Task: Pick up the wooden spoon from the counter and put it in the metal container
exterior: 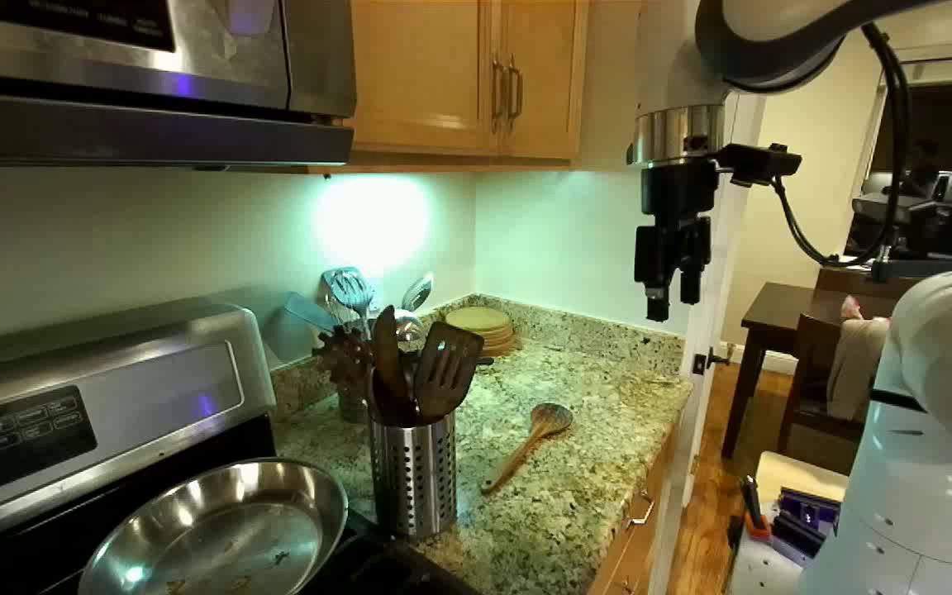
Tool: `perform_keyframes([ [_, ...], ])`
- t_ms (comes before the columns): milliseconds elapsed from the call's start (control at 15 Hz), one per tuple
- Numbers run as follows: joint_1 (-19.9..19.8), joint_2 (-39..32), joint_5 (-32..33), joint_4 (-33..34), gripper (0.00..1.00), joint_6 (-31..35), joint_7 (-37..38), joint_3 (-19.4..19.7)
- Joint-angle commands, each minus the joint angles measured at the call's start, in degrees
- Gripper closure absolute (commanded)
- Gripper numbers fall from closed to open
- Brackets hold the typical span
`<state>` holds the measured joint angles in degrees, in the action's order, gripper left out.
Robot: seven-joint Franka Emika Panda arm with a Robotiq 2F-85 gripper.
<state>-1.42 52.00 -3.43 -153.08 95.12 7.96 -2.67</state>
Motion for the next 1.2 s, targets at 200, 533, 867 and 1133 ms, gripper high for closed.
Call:
perform_keyframes([
  [200, -0.08, -0.04, -0.03, 0.10, 0.00, -0.09, -0.06, -0.04],
  [533, -0.67, -1.44, 0.47, 0.60, 0.00, 1.48, -0.16, 0.28],
  [867, -3.04, -8.45, 4.92, 0.87, 0.00, 15.04, -5.07, 4.61],
  [1133, -3.98, -20.06, 6.19, 4.49, 0.00, 25.67, -8.19, 7.85],
])
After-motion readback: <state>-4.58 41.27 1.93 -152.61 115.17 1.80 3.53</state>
